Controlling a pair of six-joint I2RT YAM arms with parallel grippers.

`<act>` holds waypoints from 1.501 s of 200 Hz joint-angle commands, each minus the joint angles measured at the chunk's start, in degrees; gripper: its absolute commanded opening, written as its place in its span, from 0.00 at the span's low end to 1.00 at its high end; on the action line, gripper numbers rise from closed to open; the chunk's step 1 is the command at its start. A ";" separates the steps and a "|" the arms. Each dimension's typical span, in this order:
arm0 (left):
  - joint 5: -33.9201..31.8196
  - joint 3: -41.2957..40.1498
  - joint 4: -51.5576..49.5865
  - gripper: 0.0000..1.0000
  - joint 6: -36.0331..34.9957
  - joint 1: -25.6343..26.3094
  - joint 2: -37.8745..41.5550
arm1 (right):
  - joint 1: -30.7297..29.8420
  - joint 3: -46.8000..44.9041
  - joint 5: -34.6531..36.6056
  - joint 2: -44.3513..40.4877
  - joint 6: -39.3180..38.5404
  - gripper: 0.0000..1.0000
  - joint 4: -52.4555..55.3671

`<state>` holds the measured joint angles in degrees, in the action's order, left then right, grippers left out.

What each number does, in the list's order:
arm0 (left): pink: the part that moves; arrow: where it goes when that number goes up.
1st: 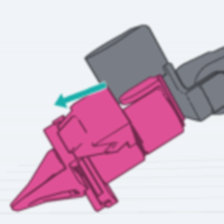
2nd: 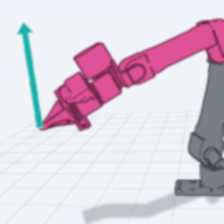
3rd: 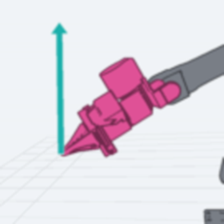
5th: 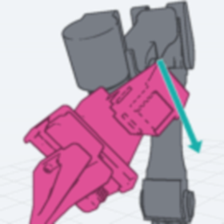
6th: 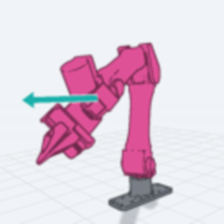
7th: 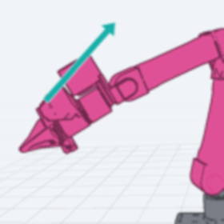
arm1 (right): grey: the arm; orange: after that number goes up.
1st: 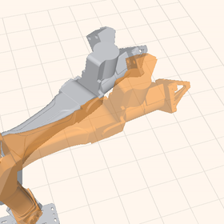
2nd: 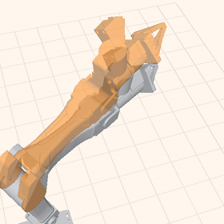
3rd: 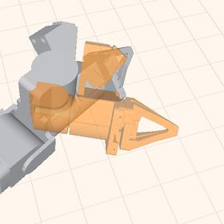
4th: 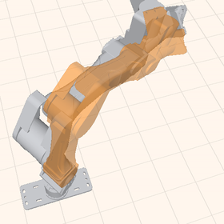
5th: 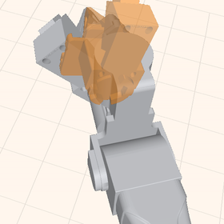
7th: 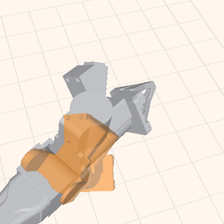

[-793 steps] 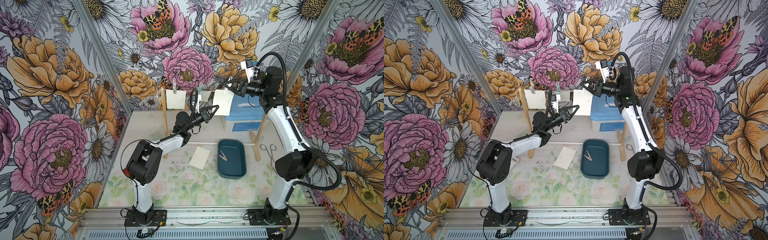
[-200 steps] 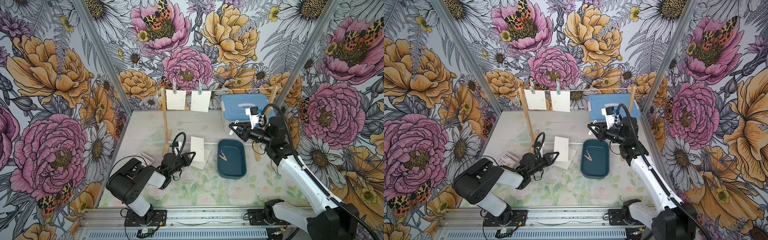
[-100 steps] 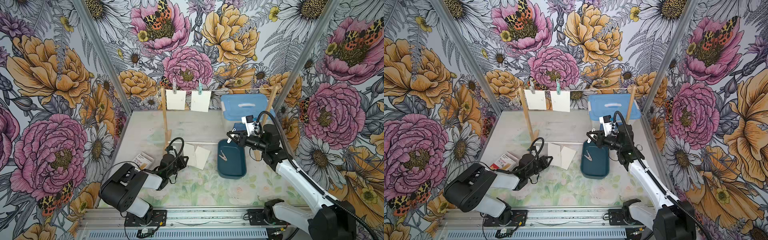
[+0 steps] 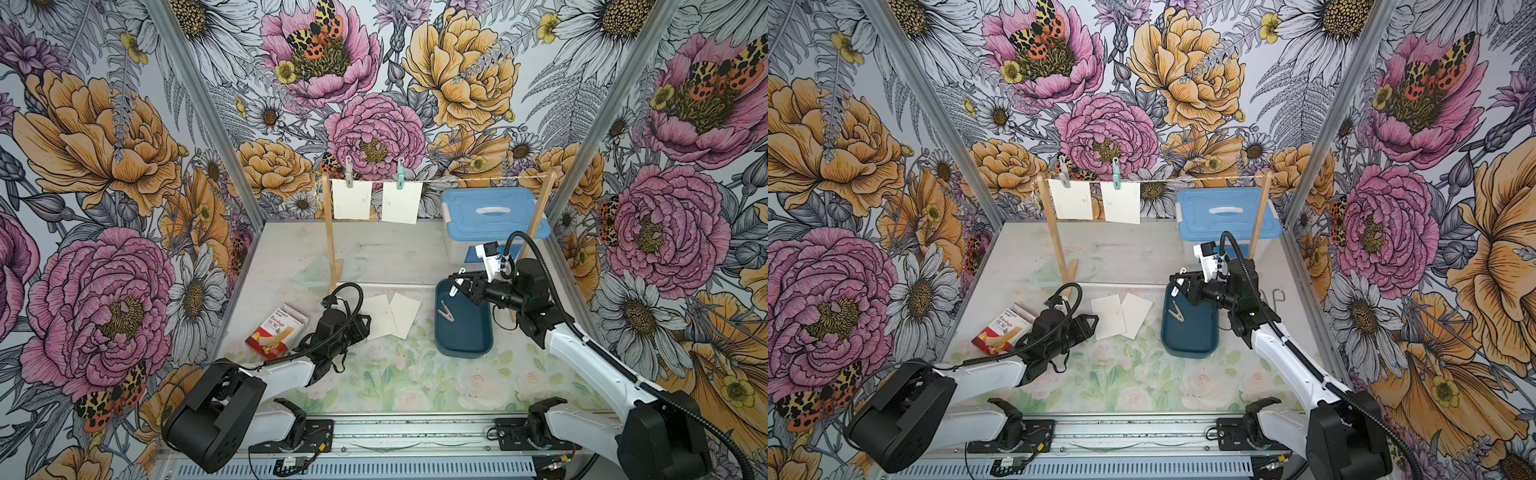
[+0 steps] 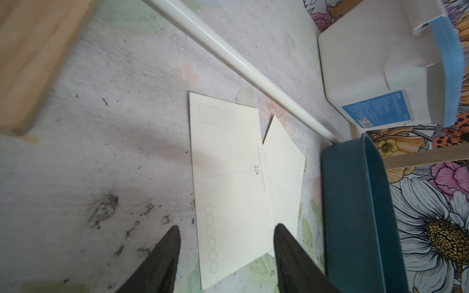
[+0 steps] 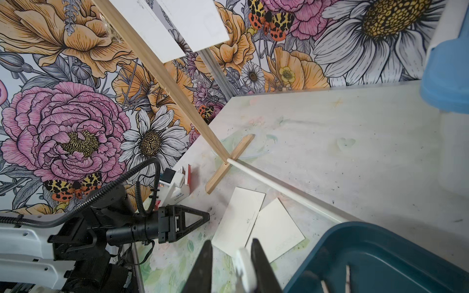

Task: Remove the postcards from the strings
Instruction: Place the postcard at the center of the board, then place the clamp in the storage box.

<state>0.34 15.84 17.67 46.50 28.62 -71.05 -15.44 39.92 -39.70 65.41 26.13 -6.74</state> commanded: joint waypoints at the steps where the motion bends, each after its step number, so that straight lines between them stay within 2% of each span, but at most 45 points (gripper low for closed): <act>1: -3.18 1.02 -6.78 0.62 -1.59 0.31 3.25 | -0.50 -1.44 1.84 1.18 0.45 0.09 -2.75; 45: -7.04 5.66 -12.53 0.63 -7.18 5.71 7.76 | -0.58 -3.86 7.06 3.10 0.35 0.10 -1.35; 100: -8.72 12.09 -13.10 0.64 -13.43 12.20 5.53 | -0.65 -6.55 18.76 6.40 0.09 0.10 3.20; 173: -7.82 12.82 -5.69 0.64 -16.97 14.97 5.18 | -2.86 -6.55 30.35 12.18 1.77 0.15 5.89; 226: -5.96 14.15 -3.96 0.65 -17.76 14.96 5.49 | -4.14 -4.48 32.75 12.11 1.81 0.30 8.56; 261: -4.74 15.52 -3.88 0.65 -17.75 14.97 4.26 | -5.29 -3.37 33.29 8.92 1.75 0.49 10.35; 300: -4.26 16.77 -3.88 0.66 -18.33 14.97 4.40 | -5.61 -1.06 32.81 5.17 0.94 0.57 13.95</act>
<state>-5.28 30.63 12.71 29.76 43.29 -66.48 -20.73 35.81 -7.73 73.60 27.64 4.91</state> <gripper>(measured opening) 0.655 0.563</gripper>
